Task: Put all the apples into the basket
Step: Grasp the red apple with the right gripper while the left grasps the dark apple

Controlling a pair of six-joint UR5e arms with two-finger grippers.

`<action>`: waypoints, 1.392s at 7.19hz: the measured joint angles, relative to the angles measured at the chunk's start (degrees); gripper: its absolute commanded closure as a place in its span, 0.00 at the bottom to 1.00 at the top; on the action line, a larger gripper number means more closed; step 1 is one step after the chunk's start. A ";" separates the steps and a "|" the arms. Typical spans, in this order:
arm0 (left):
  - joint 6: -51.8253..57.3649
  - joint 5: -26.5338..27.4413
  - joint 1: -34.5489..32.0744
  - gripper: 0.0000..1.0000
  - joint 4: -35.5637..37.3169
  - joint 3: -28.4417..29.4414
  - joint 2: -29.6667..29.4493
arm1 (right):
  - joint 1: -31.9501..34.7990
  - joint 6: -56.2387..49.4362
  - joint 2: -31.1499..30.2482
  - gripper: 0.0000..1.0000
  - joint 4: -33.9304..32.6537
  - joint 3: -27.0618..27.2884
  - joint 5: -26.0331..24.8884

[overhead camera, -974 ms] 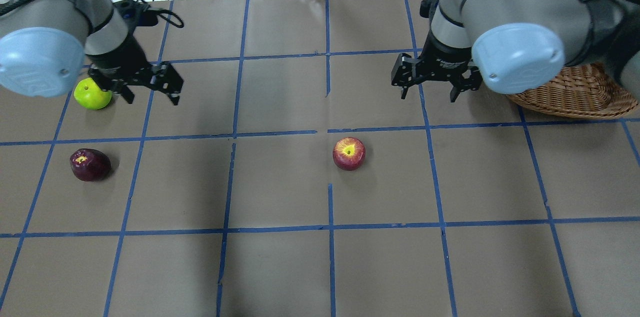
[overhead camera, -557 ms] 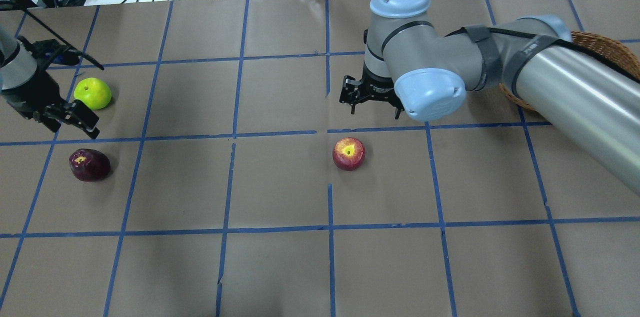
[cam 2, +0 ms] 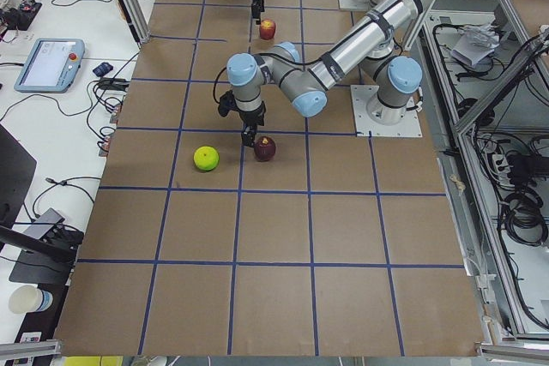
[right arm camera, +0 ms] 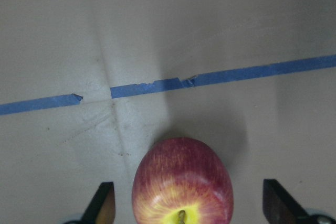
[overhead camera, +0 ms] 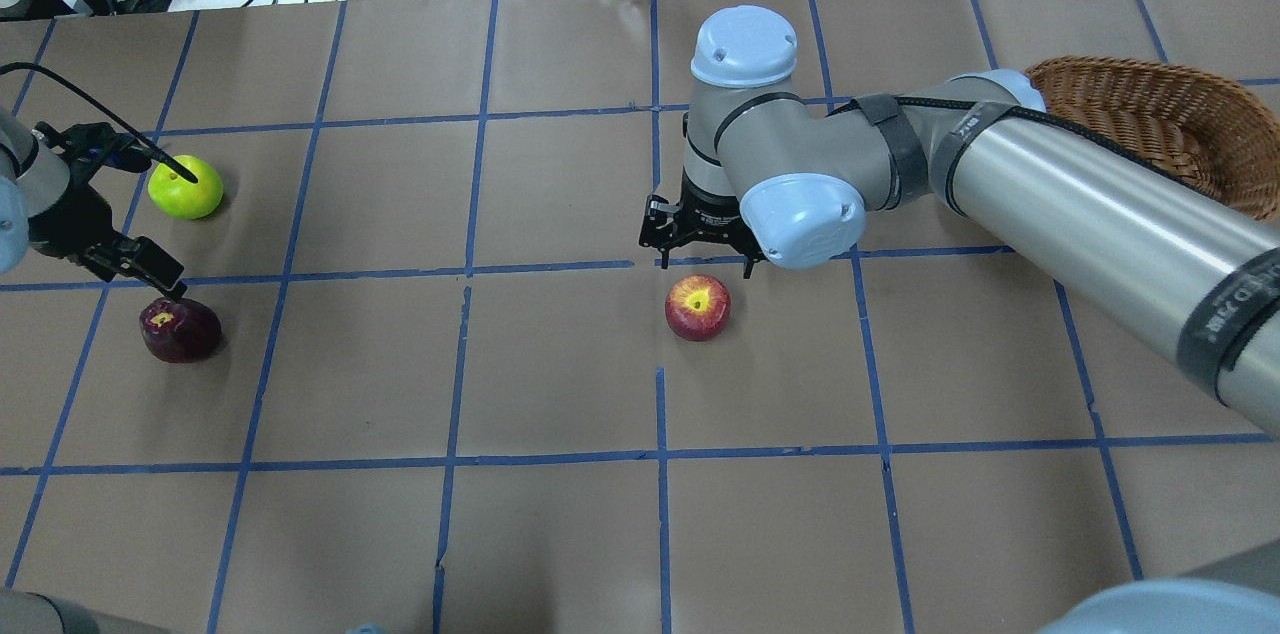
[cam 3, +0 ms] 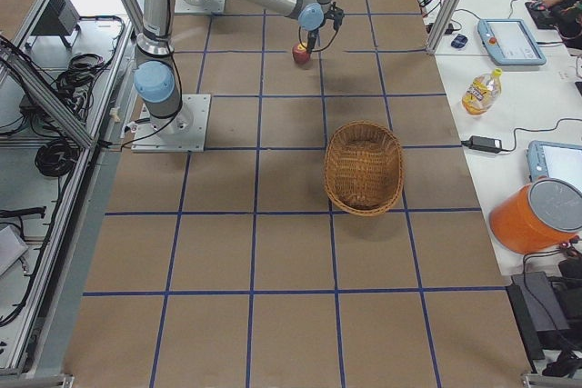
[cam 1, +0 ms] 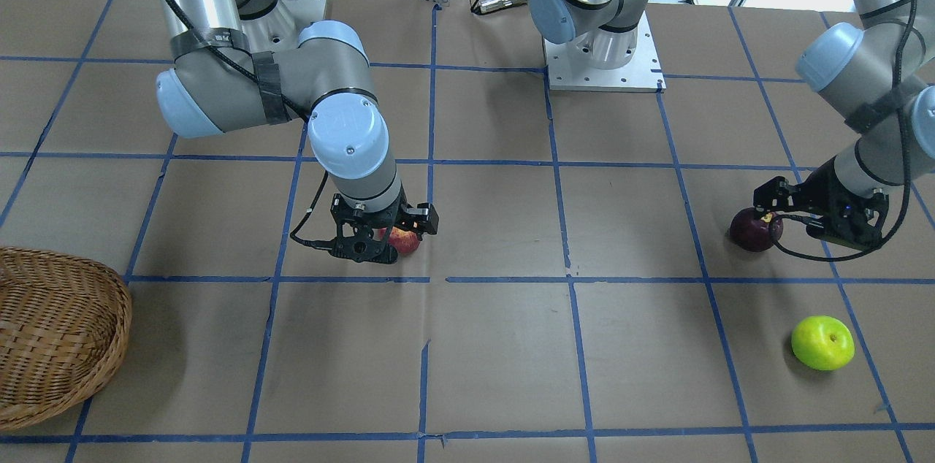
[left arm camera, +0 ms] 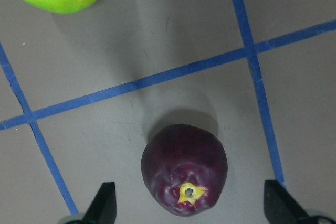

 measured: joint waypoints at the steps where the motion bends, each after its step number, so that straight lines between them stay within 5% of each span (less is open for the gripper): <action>1: -0.07 -0.04 0.99 0.00 0.46 -1.09 -0.51 | 0.02 -0.19 0.36 0.00 -0.04 0.58 0.23; 5: -3.42 0.02 2.60 0.00 0.75 -3.97 -1.53 | 0.18 -0.44 2.64 0.00 -0.43 2.25 0.69; 6: -3.85 0.02 2.62 0.00 0.82 -4.24 -1.96 | 0.37 -0.44 3.30 0.36 -0.93 2.26 1.00; 7: -3.98 0.00 2.64 0.00 1.49 -4.34 -2.77 | 0.49 -0.36 3.69 0.87 -1.69 2.29 1.15; 8: -3.99 -0.23 2.64 0.00 2.86 -4.37 -3.83 | 0.52 -0.23 3.73 1.00 -2.12 2.30 1.56; 10: -3.91 -1.01 2.64 0.06 4.40 -4.27 -5.10 | 0.44 -0.12 3.01 1.00 -2.23 1.92 2.73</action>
